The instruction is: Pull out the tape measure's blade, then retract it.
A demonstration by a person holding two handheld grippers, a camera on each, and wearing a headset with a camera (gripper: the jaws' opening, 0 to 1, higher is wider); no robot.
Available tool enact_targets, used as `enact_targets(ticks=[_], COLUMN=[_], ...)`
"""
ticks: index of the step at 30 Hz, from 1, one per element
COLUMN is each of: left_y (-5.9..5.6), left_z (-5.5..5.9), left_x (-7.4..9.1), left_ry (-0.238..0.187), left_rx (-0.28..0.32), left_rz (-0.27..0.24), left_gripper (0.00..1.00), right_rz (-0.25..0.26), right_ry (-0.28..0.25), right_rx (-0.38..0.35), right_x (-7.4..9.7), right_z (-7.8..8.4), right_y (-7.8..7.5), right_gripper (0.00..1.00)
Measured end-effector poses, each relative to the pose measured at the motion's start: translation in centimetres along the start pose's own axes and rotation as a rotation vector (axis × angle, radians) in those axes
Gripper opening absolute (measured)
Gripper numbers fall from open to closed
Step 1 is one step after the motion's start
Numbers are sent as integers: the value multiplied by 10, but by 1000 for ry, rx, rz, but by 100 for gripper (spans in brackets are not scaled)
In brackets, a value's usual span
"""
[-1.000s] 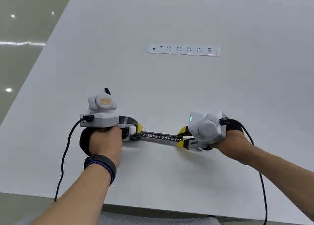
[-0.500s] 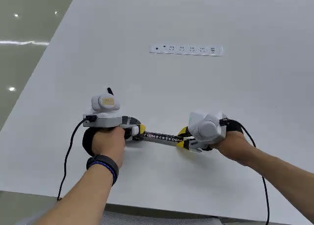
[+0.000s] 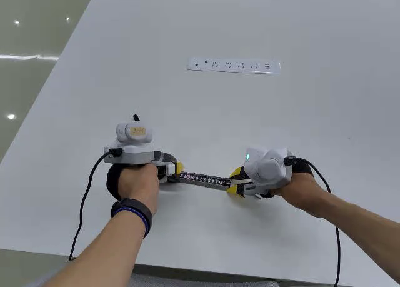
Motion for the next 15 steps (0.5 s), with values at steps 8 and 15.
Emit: enact_targets(ticks=[8,15], left_y=[-2,-1], left_z=[-1,0], left_x=[-3,-2], left_ry=[4,-43], left_rx=[-37,-59], left_rz=[2,-2], left_gripper=[62,60], right_rz=[1,11], right_ry=[-10,-28], right_rx=[4,-8], right_x=[-3,-3], right_z=[-2,-2], right_y=[1,2], right_gripper=[15,14])
Point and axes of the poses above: the centre of the closed fingertips' face, and the gripper's own axes: x roughly backward along the fingers, y roughly to its left, z roughly out of its underside, the point moved 5 cm from there along x, roughly backward along the fingers, and after that the axes turned 9 degrees about -z, right-handed, at the moved point
